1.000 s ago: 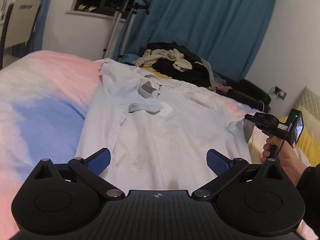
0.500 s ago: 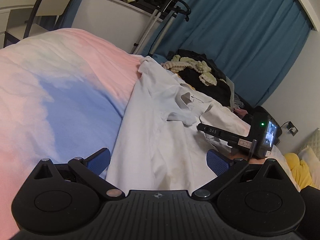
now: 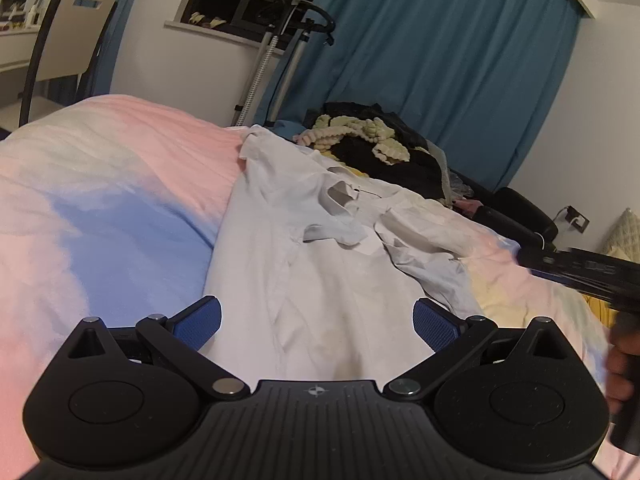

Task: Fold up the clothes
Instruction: 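Release the folded side with the right gripper and withdraw it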

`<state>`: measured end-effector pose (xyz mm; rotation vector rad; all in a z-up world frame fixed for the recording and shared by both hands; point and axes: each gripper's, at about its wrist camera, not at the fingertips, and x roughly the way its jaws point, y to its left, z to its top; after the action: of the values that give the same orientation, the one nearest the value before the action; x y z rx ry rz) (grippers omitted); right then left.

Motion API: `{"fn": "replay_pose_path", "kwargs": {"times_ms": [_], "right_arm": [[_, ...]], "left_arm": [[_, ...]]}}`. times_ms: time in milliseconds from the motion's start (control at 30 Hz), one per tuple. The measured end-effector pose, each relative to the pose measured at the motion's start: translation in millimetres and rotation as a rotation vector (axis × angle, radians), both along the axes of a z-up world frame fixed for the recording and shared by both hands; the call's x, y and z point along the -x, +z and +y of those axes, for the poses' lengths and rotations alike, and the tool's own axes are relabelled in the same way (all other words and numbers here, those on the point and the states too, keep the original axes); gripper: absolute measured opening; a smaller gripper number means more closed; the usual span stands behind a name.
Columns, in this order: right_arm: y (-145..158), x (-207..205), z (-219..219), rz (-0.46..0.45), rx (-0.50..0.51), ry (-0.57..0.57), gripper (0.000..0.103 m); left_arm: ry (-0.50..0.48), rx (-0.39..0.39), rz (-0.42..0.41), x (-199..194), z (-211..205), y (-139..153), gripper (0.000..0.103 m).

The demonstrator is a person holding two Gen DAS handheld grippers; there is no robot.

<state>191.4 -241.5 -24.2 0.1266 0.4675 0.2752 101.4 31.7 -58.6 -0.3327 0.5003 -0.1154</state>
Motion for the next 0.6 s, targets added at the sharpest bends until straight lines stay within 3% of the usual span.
{"fn": "replay_pose_path", "kwargs": {"times_ms": [133,333,600], "right_arm": [[10.5,57.6,-32.3,0.025,-0.105,-0.056,0.049],[5.4,129.5,-47.3,-0.042,-0.176,-0.072,0.049],[-6.2,138.5,-48.7,-0.045,-0.176,-0.079,0.050]], "left_arm": [[-0.028,-0.045,-0.032,14.2,-15.0,2.7,0.102],[-0.074,-0.120,-0.065,42.1,-37.0,15.4,0.102],[-0.106,-0.182,-0.084,59.0,-51.6,15.7,0.103]]}}
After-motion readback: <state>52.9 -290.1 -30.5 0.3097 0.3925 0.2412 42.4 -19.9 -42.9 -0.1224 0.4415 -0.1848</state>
